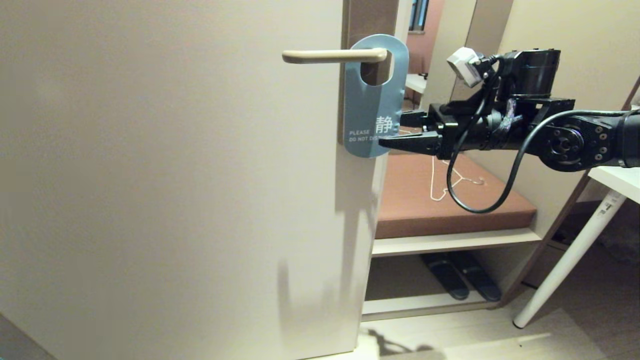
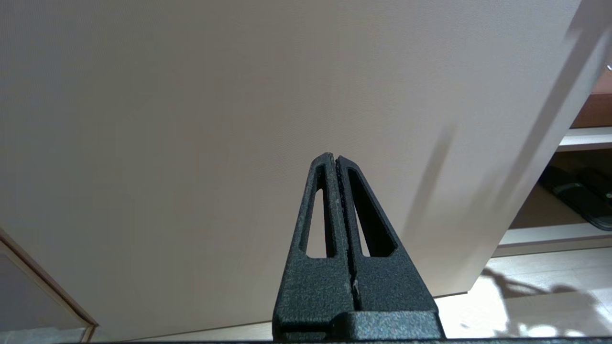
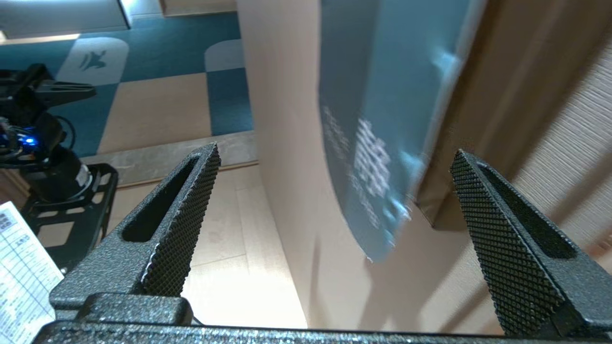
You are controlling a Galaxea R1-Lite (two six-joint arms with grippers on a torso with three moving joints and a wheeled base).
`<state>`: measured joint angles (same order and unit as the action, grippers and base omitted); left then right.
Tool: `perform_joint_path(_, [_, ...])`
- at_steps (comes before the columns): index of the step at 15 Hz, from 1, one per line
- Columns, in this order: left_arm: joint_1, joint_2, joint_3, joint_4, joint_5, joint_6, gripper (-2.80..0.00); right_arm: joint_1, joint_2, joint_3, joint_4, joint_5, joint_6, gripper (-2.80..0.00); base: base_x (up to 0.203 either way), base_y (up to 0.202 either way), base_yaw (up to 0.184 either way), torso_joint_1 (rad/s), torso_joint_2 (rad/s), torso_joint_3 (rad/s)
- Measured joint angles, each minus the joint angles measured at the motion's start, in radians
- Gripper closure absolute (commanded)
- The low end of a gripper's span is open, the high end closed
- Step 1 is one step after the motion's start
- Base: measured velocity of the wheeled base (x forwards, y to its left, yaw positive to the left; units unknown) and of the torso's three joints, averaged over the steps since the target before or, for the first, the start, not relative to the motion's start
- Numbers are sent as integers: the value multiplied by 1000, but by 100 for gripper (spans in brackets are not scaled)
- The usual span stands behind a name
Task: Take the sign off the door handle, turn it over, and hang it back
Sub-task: Take down the sign
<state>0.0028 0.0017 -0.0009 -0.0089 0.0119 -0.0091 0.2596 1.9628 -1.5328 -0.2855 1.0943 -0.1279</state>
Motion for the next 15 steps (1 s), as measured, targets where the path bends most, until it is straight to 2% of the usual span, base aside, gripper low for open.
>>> perform_joint_path(15, [0,0,0,0,0,0,0,83,18,-53,-6,7,-1,-280,0,0,0,0,0,0])
